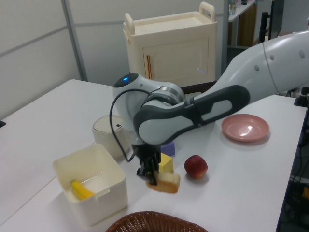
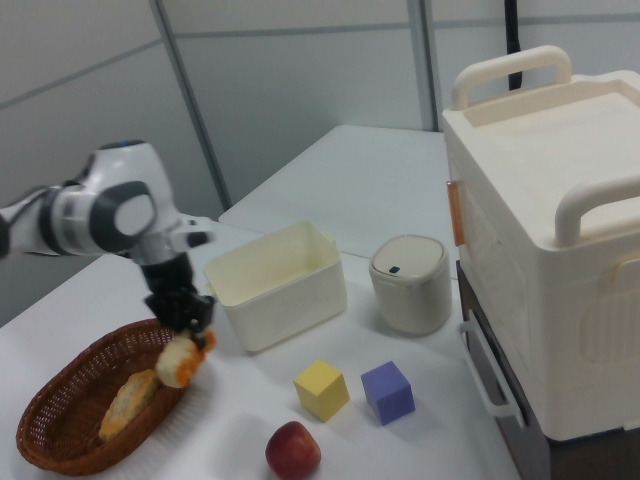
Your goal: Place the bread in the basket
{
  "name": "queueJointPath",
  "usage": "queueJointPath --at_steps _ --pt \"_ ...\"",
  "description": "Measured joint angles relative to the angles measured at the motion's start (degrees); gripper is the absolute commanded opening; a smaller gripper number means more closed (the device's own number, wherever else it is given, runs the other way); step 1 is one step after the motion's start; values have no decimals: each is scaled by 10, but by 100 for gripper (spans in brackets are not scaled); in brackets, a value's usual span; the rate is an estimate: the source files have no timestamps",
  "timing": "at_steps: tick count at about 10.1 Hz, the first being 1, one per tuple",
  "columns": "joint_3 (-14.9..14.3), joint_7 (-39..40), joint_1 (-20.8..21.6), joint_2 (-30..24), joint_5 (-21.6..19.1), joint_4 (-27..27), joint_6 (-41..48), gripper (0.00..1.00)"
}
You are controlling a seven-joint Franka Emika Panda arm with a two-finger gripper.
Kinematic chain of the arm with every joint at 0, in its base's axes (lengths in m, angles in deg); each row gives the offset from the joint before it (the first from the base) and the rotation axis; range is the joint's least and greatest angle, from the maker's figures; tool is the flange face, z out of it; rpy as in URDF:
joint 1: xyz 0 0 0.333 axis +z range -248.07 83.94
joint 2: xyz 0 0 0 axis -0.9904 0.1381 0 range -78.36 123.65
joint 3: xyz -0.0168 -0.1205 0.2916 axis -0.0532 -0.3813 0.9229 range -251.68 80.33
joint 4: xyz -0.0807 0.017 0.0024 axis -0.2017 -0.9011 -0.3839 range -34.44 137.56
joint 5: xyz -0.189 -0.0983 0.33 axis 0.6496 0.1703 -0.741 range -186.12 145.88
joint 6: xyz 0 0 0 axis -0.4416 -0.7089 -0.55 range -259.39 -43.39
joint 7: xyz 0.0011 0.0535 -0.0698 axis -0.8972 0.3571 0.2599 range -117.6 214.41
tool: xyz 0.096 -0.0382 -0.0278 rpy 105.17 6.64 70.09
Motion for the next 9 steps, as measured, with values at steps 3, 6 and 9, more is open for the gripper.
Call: queueJointPath --at_steps 3,6,9 --pt "2 -88 117 -12 0 -13 30 100" --pt "1 -138 166 -10 1 -14 30 100" --pt "-16 -137 126 -16 6 -52 30 100"
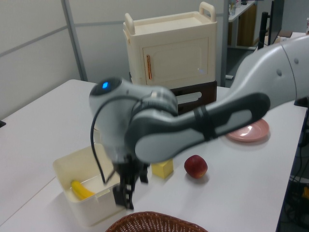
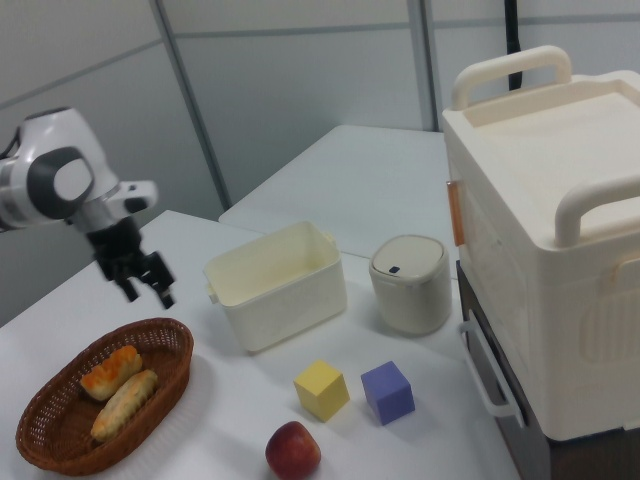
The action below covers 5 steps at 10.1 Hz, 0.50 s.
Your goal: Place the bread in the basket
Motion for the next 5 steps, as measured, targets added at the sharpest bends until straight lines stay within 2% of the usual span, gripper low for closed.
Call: queueJointPath --at_steps 2,4,5 --pt "-4 25 -90 -27 21 -11 0 100" --pt "-8 80 -181 -75 22 -11 54 100" --pt "-8 105 -212 -96 14 -11 73 100"
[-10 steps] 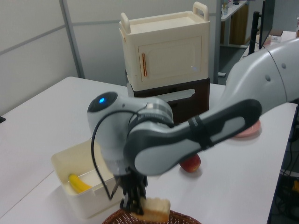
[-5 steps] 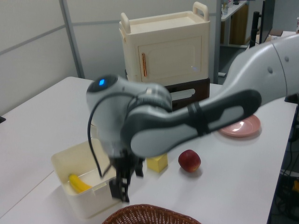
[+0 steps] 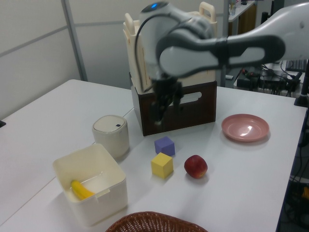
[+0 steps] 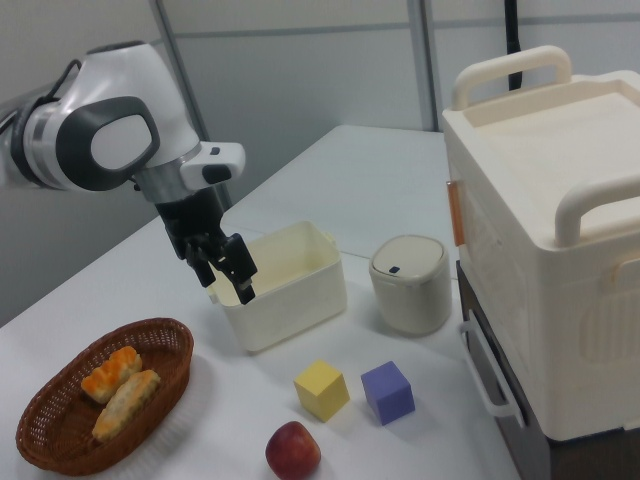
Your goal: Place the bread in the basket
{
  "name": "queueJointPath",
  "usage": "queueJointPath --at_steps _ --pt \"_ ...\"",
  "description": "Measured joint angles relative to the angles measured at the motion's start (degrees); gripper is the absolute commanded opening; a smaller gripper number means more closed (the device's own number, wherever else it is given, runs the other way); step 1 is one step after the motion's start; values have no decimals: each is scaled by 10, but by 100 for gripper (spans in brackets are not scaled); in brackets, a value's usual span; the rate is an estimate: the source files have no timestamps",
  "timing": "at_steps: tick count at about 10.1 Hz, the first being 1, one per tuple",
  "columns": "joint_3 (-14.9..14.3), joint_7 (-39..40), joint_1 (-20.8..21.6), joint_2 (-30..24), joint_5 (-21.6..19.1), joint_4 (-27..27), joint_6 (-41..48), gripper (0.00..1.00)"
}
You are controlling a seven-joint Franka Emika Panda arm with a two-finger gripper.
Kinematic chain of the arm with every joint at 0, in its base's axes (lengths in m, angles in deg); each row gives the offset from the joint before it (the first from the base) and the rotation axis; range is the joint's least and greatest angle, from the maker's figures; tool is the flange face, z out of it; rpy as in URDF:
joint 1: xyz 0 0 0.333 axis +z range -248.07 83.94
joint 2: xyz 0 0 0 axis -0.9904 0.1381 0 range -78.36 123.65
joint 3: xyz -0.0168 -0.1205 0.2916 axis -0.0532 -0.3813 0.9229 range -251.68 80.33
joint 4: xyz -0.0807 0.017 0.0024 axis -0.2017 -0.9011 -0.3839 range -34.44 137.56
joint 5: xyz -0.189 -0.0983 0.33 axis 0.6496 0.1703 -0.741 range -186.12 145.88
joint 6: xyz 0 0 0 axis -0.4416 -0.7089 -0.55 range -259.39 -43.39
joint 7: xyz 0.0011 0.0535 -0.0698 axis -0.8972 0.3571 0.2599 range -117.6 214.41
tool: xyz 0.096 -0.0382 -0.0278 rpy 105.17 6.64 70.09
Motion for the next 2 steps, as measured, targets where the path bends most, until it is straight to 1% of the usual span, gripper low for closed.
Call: queueJointPath --at_steps 2 --pt "1 61 -59 -34 -42 1 23 100"
